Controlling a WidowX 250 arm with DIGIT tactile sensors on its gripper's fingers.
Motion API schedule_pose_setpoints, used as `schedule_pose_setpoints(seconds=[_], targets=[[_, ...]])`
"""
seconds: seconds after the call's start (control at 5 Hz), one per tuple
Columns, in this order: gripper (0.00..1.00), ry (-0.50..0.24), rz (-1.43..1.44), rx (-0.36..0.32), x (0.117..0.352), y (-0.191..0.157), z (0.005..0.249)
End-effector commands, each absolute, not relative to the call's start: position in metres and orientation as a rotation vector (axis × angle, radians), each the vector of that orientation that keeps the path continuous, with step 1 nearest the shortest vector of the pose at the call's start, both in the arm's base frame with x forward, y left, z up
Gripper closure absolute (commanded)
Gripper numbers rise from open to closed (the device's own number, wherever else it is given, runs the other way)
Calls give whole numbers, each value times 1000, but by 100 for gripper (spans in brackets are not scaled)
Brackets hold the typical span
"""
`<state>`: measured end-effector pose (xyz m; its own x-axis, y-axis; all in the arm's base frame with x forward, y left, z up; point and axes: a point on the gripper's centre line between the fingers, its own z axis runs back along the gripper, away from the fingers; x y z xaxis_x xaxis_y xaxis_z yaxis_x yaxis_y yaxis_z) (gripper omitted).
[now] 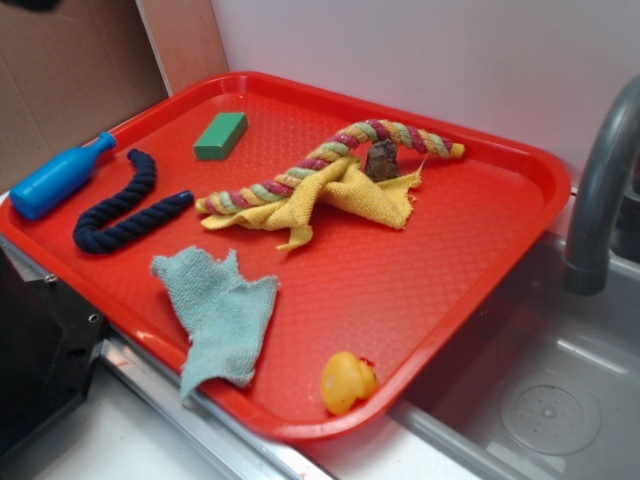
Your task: Grab the green block.
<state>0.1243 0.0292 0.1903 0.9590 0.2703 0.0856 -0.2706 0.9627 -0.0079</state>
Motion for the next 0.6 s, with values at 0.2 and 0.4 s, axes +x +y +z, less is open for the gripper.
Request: schedule_pose_setpoints(seconds=[0.2, 0.4], targets=[[0, -199, 333, 16, 224, 129, 103], [0, -201, 318, 30, 240, 123, 83]])
